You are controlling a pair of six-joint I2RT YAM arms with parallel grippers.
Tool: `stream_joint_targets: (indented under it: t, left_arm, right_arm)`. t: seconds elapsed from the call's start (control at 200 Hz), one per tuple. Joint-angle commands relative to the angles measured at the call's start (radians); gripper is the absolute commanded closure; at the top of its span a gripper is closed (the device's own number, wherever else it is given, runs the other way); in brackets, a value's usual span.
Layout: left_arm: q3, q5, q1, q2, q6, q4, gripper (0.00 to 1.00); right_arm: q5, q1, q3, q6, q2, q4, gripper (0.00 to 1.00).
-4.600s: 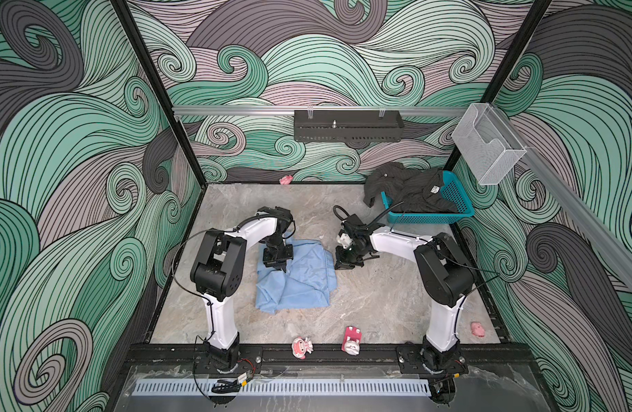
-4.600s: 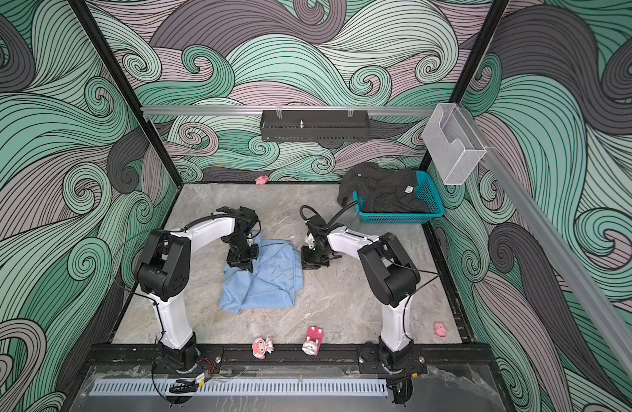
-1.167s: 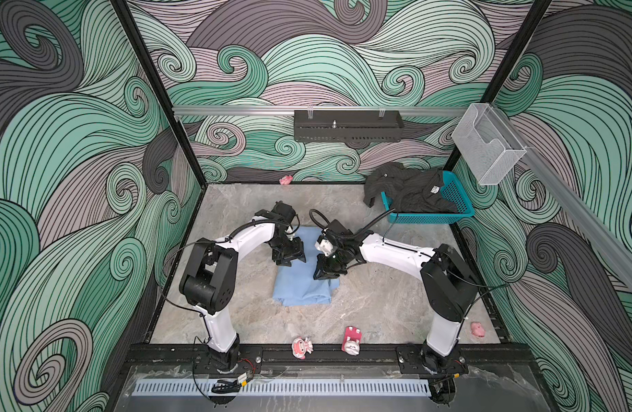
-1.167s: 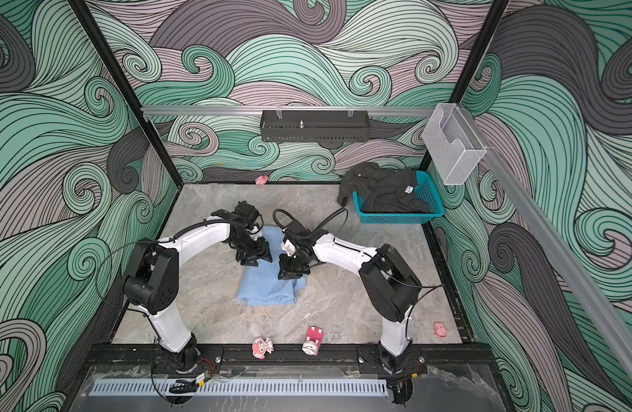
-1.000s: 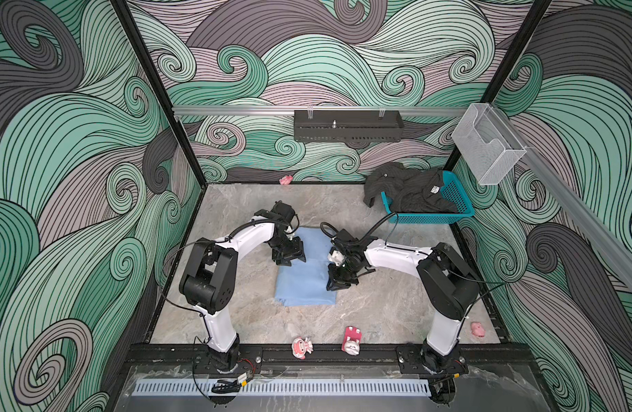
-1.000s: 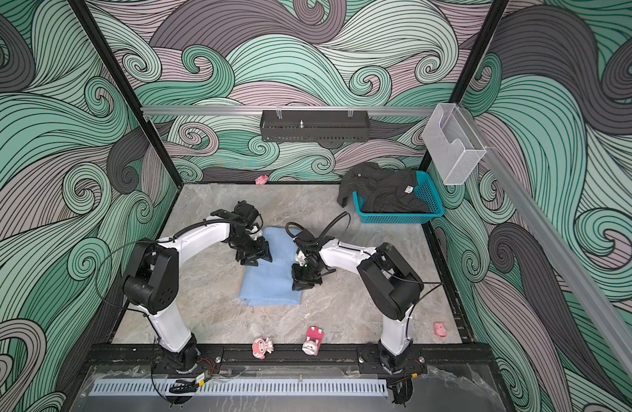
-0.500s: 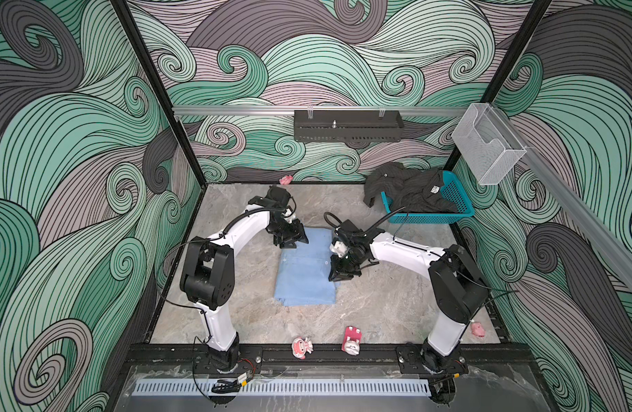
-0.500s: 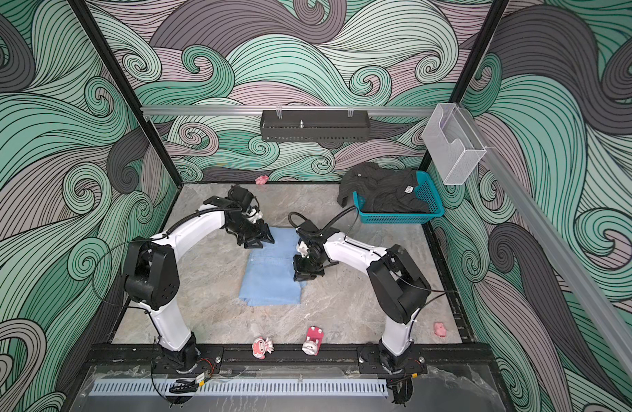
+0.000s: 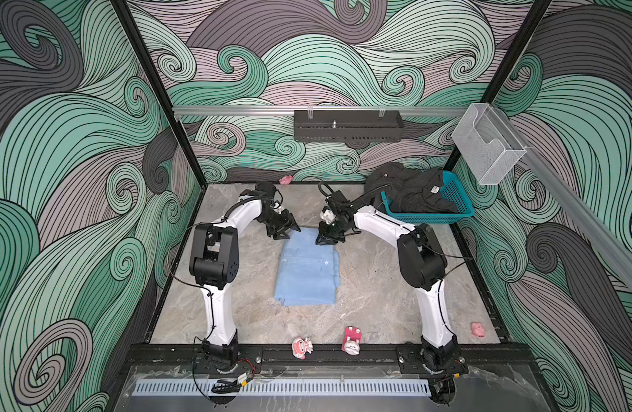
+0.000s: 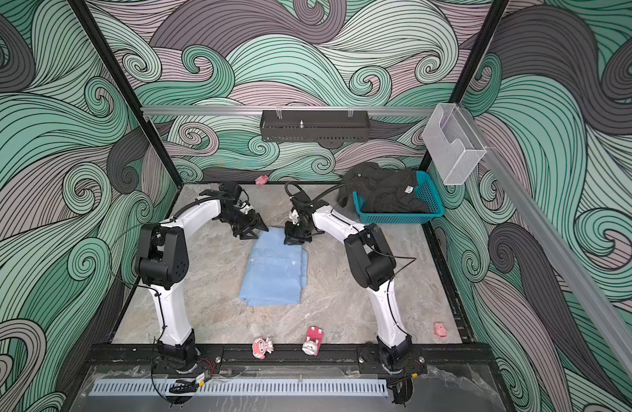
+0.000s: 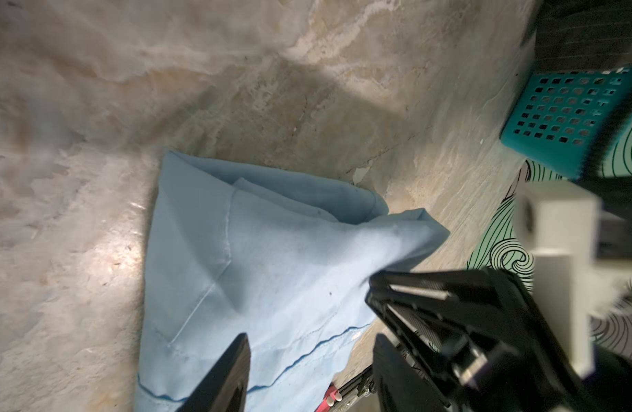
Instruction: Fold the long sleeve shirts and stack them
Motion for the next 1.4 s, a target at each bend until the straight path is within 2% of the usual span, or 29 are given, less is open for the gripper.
stream_joint_targets:
  t: [0.0,0.225,0.49,0.68,0.851,1.031,1.236,1.396]
  left_arm:
    - [0.011,0.038,0.005,-0.014,-0.002,-0.005,0.42]
    - [0.028,0.125,0.004,0.055,-0.050,0.064,0.46]
    - [0.065,0.210,-0.005,0.168,-0.104,0.128,0.63]
    - [0.003,0.086,0.023,0.198,-0.164,0.134,0.75]
    - [-0.021,0.008,0.030,0.202,-0.170,0.110,0.75]
    - [-0.031,-0.025,0.049,0.183,-0.170,0.092,0.75]
    - [-0.046,-0.074,0.100,0.193,-0.172,0.045,0.77]
    - [-0.079,-0.136,0.158,0.183,-0.194,0.048,0.81]
  right_arm:
    - [0.030,-0.040,-0.039,-0.016,0.010,-0.042,0.81]
    - [0.016,-0.053,-0.131,-0.034,0.054,-0.031,0.81]
    - [0.017,-0.055,-0.169,-0.043,-0.005,-0.019,0.81]
    - [0.024,-0.022,-0.216,-0.038,-0.151,-0.039,0.80]
    - [0.024,0.112,-0.371,0.035,-0.316,0.012,0.76]
    - [-0.015,0.230,-0.506,0.113,-0.344,0.093,0.77]
    - [-0.010,0.188,-0.550,0.071,-0.262,0.068,0.78]
    - [-0.007,0.096,-0.418,0.003,-0.155,0.008,0.79]
